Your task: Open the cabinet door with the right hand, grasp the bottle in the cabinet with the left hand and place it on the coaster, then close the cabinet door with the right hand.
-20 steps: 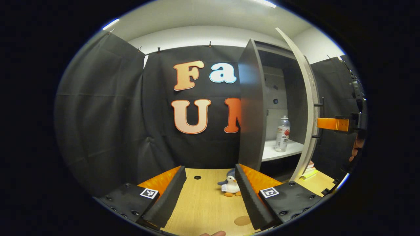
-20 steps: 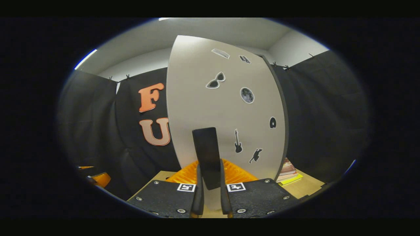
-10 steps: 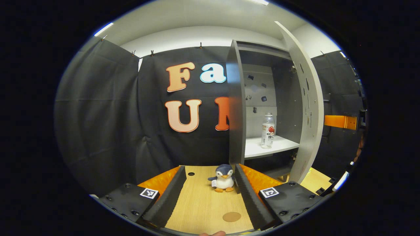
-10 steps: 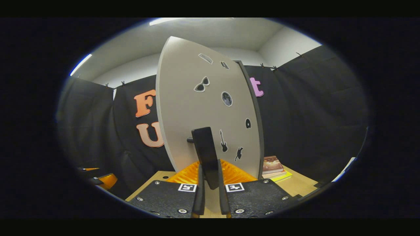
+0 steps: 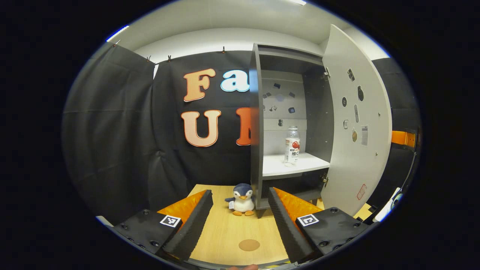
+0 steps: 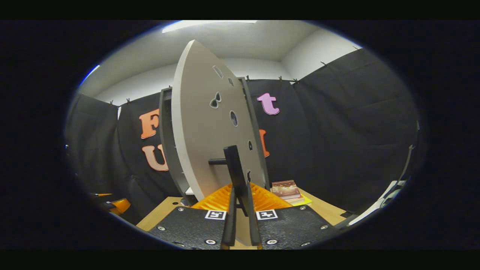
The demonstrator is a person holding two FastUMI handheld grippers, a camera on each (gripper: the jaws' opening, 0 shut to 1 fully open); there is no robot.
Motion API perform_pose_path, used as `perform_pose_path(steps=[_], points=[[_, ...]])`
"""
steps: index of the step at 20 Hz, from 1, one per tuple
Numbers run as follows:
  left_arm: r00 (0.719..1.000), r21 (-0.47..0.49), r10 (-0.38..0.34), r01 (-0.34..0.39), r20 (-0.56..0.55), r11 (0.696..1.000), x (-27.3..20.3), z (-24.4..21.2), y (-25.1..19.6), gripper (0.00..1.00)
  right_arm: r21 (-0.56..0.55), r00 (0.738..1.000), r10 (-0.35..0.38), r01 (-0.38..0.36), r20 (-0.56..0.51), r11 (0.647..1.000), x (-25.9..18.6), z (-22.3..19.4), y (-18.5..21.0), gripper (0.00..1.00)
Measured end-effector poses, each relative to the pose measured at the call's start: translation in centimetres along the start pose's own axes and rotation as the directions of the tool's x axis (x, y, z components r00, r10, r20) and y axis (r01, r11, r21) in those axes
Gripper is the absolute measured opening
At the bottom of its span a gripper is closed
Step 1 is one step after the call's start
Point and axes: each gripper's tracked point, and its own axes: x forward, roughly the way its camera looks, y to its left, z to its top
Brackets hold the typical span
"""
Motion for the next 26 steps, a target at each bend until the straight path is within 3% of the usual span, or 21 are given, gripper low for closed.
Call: perform_pose_path(steps=[1, 2, 3, 4, 5, 6, 8, 10, 11, 12, 13, 17, 18, 19, 23, 26], points=[[1.000, -0.001, -0.004, 0.004, -0.003, 1.000, 0.0, -0.1, -0.6, 0.95, -0.003, 1.000, -0.004, 0.004, -0.003, 1.000, 0.0, -0.1, -0.3, 0.07], [1.000, -0.001, -0.011, 0.011, -0.008, 1.000, 0.1, -0.2, -1.2, 0.95, -0.009, 1.000, -0.009, 0.009, 0.006, 1.000, -0.1, 0.1, -0.8, 0.15], [1.000, -0.004, -0.014, 0.014, -0.011, 1.000, 0.2, -0.3, -1.7, 0.95, -0.014, 1.000, -0.011, 0.011, 0.001, 1.000, 0.0, 0.1, -1.3, 0.15], [1.000, -0.006, -0.019, 0.019, -0.012, 1.000, 0.0, -0.3, -2.3, 0.95, -0.020, 1.000, -0.012, 0.012, 0.005, 1.000, -0.3, 0.1, -1.8, 0.07], [1.000, -0.007, -0.020, 0.020, -0.012, 1.000, 0.0, -0.3, -2.9, 0.96, -0.030, 1.000, -0.010, 0.010, 0.007, 0.999, -0.2, 0.3, -2.3, 0.11], [1.000, -0.005, -0.023, 0.023, -0.015, 1.000, 0.0, -0.4, -3.3, 0.97, -0.041, 1.000, -0.010, 0.010, 0.010, 0.999, 0.0, 0.4, -2.7, 0.05], [0.999, -0.005, -0.026, 0.026, -0.022, 1.000, -0.1, -0.6, -4.1, 0.95, -0.060, 1.000, -0.012, 0.013, 0.009, 0.998, 0.1, 0.4, -3.4, 0.02], [0.999, -0.006, -0.027, 0.026, -0.022, 1.000, -0.3, -0.6, -4.8, 0.97, -0.089, 1.000, -0.003, 0.003, 0.001, 0.996, 0.2, 0.5, -4.2, 0.16], [1.000, -0.006, -0.023, 0.023, -0.019, 1.000, -0.5, -0.5, -4.9, 0.97, -0.090, 1.000, 0.009, -0.010, -0.007, 0.996, 0.2, 0.4, -4.4, 0.00], [1.000, -0.009, -0.023, 0.023, -0.020, 1.000, -0.5, -0.5, -5.2, 0.97, -0.084, 1.000, 0.019, -0.020, -0.014, 0.996, 0.0, 0.3, -4.3, 0.04], [1.000, -0.010, -0.021, 0.021, -0.020, 1.000, -0.5, -0.5, -5.3, 0.97, -0.080, 1.000, 0.026, -0.027, -0.019, 0.996, -0.1, 0.2, -4.2, 0.00], [1.000, -0.022, -0.017, 0.017, -0.015, 1.000, -0.5, -0.1, -5.9, 0.99, -0.064, 0.999, 0.044, -0.046, -0.027, 0.997, -0.1, 0.2, -4.4, 0.00], [1.000, -0.026, -0.021, 0.021, -0.013, 0.999, -0.5, -0.1, -6.2, 0.97, -0.058, 0.999, 0.043, -0.045, -0.026, 0.997, -0.2, 0.2, -4.4, 0.05], [1.000, -0.028, -0.024, 0.023, -0.007, 0.999, -0.4, 0.3, -6.4, 0.97, -0.062, 0.998, 0.049, -0.050, -0.027, 0.997, -0.2, 0.1, -4.3, 0.00], [0.999, -0.022, -0.027, 0.028, 0.025, 0.999, -0.6, 1.5, -6.9, 0.97, -0.058, 0.999, 0.044, -0.045, -0.008, 0.997, -0.9, 0.5, -4.2, 0.21], [0.999, -0.020, -0.036, 0.037, 0.035, 0.999, -0.2, 2.1, -7.6, 0.95, -0.082, 0.999, 0.040, -0.040, 0.002, 0.996, -1.3, 0.8, -4.3, 0.21]])
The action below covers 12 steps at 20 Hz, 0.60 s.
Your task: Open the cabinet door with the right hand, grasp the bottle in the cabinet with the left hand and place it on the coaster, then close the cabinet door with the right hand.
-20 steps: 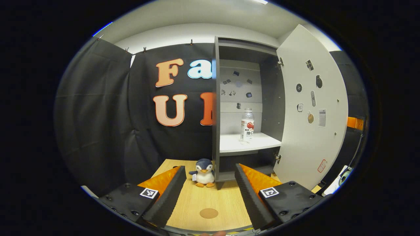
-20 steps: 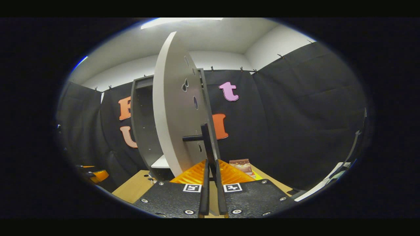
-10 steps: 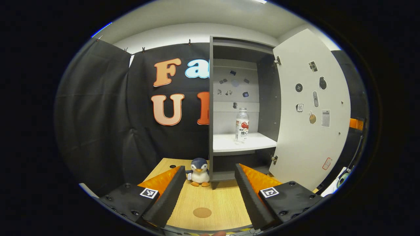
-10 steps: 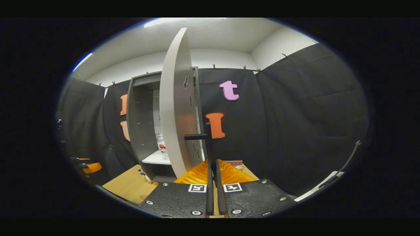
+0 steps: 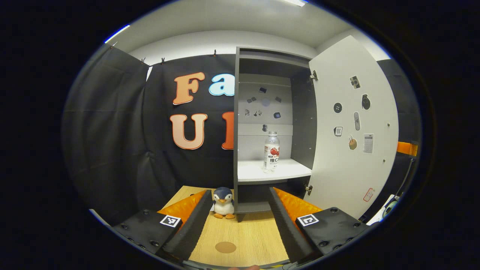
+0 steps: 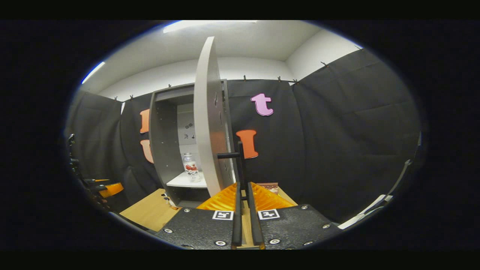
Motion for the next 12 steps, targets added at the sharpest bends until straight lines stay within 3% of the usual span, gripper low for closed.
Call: perform_pose_path(steps=[2, 3, 4, 5, 9, 12], points=[[1.000, 0.005, -0.003, 0.003, -0.003, 1.000, 0.6, 0.3, -0.4, 0.95, -0.017, 1.000, -0.008, 0.008, 0.024, 1.000, -0.1, 0.5, -0.1, 0.21], [1.000, -0.001, -0.002, 0.002, -0.001, 1.000, 1.0, 0.5, -0.4, 0.95, -0.021, 1.000, -0.008, 0.009, 0.029, 1.000, -0.2, 0.6, -0.1, 0.00], [1.000, -0.007, -0.010, 0.010, -0.001, 1.000, 1.6, 0.5, -0.7, 0.95, -0.023, 0.999, -0.006, 0.006, 0.033, 1.000, -0.2, 0.8, 0.2, 0.00], [1.000, -0.007, -0.019, 0.019, -0.001, 1.000, 2.3, 0.6, -1.0, 0.96, -0.020, 0.999, -0.004, 0.005, 0.034, 1.000, -0.5, 0.7, 0.5, 0.21], [0.997, -0.002, -0.074, 0.074, 0.004, 0.997, 7.1, 0.5, -2.8, 0.96, 0.029, 0.997, 0.024, -0.027, 0.074, 0.999, -0.9, 1.4, 3.0, 0.16], [0.992, 0.010, -0.124, 0.124, 0.018, 0.992, 11.7, 0.7, -4.7, 0.97, -0.001, 0.996, 0.028, -0.028, 0.086, 1.000, -0.1, 1.2, 3.5, 0.12]])
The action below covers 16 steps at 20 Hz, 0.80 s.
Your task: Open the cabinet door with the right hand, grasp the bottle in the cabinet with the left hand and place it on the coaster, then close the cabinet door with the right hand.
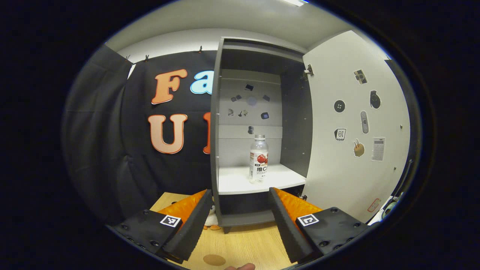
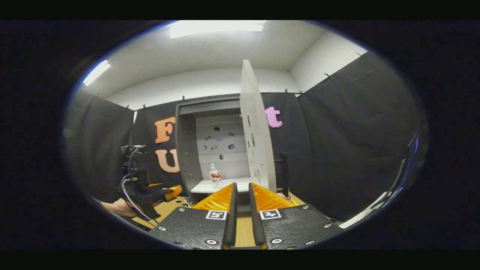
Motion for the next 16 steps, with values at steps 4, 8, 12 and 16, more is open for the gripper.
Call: perform_pose_path(steps=[4, 8, 12, 16], points=[[0.998, 0.010, -0.055, 0.055, 0.025, 0.998, 6.9, 0.0, -1.7, 0.95, -0.062, 0.997, -0.039, 0.035, -0.069, 0.997, -0.2, -1.7, -0.6, 0.28], [0.995, 0.000, -0.097, 0.097, 0.029, 0.995, 13.0, -0.1, -2.9, 0.95, -0.017, 0.995, -0.043, 0.041, -0.088, 0.999, 0.7, -2.4, 0.9, 0.41], [0.992, -0.002, -0.128, 0.128, 0.015, 0.992, 18.5, -0.7, -3.6, 0.95, -0.058, 0.989, -0.083, 0.077, -0.119, 0.995, 1.5, -3.4, 0.4, 0.69], [0.990, -0.007, -0.141, 0.141, 0.029, 0.990, 22.5, -0.3, -4.1, 0.97, -0.048, 0.983, -0.099, 0.092, -0.157, 0.995, 1.7, -4.2, 0.6, 0.81]])
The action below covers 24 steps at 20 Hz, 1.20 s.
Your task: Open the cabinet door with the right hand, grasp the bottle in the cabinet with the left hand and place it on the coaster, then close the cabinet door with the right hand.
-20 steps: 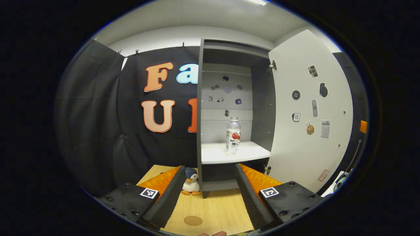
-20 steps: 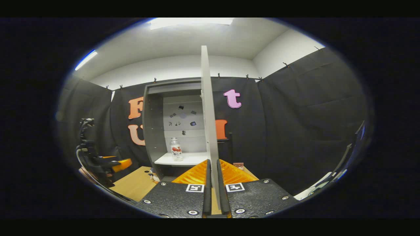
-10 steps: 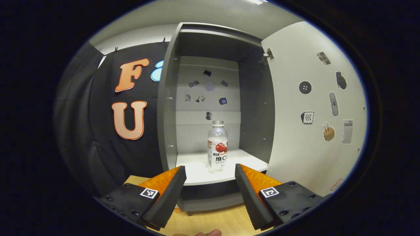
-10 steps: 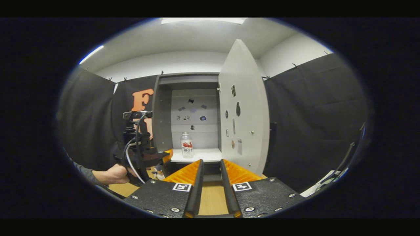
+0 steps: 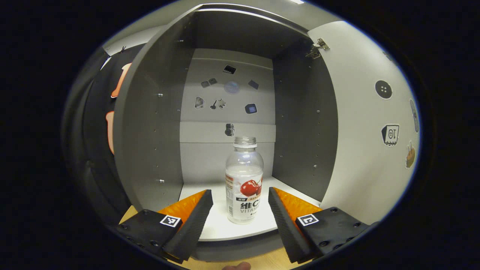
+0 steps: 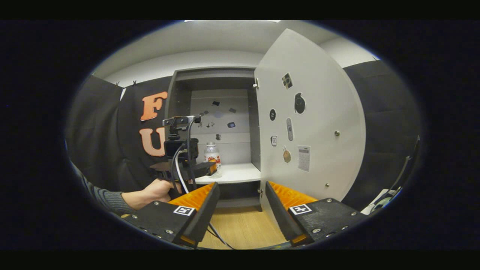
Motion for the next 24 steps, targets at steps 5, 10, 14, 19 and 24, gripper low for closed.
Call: perform_pose_path(steps=[5, 10, 14, 19, 24], points=[[1.000, 0.038, -0.017, 0.016, 0.011, 0.999, 3.9, 0.1, -0.8, 0.97, 0.022, 0.999, -0.017, 0.018, -0.048, 1.000, 0.3, -0.9, 0.1, 0.78], [1.000, 0.039, -0.014, 0.014, 0.003, 0.999, 5.9, -0.4, -1.2, 0.97, 0.036, 0.996, -0.035, 0.038, -0.082, 0.999, 0.2, -1.4, -0.3, 0.78], [1.000, 0.057, 0.011, -0.011, -0.004, 0.998, 6.4, -0.8, -0.6, 0.87, 0.040, 0.994, -0.051, 0.055, -0.097, 0.998, 0.0, -1.8, -0.6, 0.79], [1.000, 0.032, 0.007, -0.007, 0.003, 0.999, 4.4, -0.1, -0.4, 0.84, 0.058, 0.995, -0.030, 0.036, -0.098, 0.998, -0.1, -1.9, -0.1, 0.79], [0.998, 0.053, 0.015, -0.018, 0.053, 0.998, -1.2, 1.2, 0.5, 0.85, 0.067, 0.993, 0.007, 0.000, -0.116, 0.998, -0.9, -2.4, 0.4, 0.79]])
